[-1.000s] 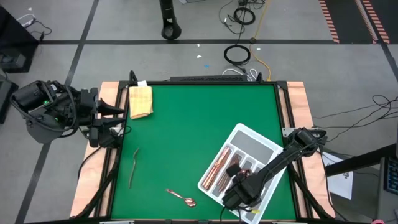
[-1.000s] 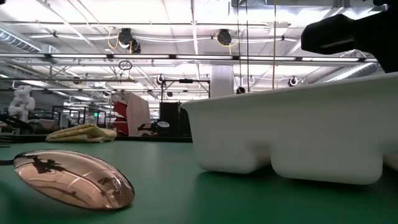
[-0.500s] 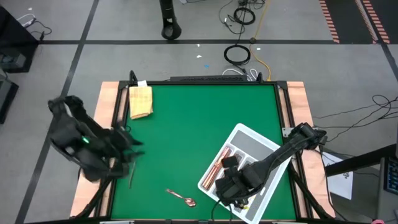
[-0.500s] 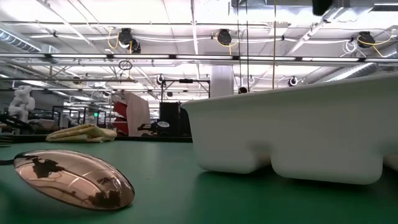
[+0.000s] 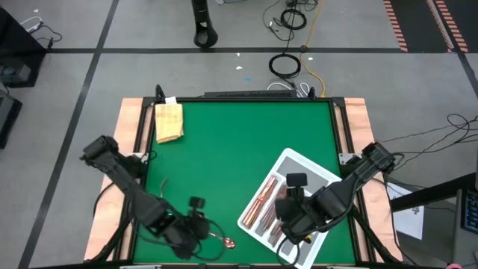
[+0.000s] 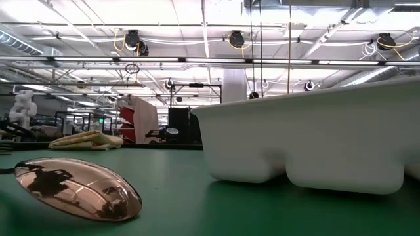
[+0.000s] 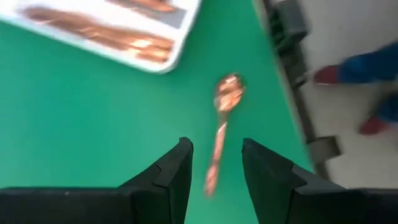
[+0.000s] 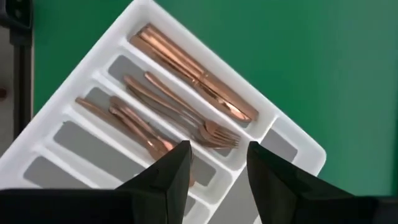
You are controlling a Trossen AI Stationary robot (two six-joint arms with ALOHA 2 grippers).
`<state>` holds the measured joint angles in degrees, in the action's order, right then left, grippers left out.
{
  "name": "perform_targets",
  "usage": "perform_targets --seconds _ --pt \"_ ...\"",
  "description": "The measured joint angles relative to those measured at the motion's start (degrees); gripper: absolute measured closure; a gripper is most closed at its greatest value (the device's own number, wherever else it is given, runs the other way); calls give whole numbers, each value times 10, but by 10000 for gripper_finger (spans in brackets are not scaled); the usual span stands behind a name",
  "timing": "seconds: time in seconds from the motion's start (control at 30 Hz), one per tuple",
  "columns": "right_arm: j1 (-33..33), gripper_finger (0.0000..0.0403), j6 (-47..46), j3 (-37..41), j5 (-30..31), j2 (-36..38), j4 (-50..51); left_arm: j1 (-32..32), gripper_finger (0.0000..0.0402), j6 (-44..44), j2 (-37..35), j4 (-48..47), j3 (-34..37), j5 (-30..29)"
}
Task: Sort silverware
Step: Put the gold spoon into the white cutlery tray
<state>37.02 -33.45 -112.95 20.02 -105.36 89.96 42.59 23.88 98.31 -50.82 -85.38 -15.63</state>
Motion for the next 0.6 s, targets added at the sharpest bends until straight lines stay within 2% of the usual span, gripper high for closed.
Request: perform_targets --seconds 0.07,0.17,0.37,0.6 --pt "2 257 -5 0 7 2 1 -17 256 -29 21 49 5 49" --pt "9 257 -15 0 9 2 1 -38 256 -65 50 73 5 104" --pt "34 257 -48 0 9 2 1 -76 256 -126 96 69 5 135" --pt "78 257 -110 0 9 2 1 -96 256 -158 146 86 6 168"
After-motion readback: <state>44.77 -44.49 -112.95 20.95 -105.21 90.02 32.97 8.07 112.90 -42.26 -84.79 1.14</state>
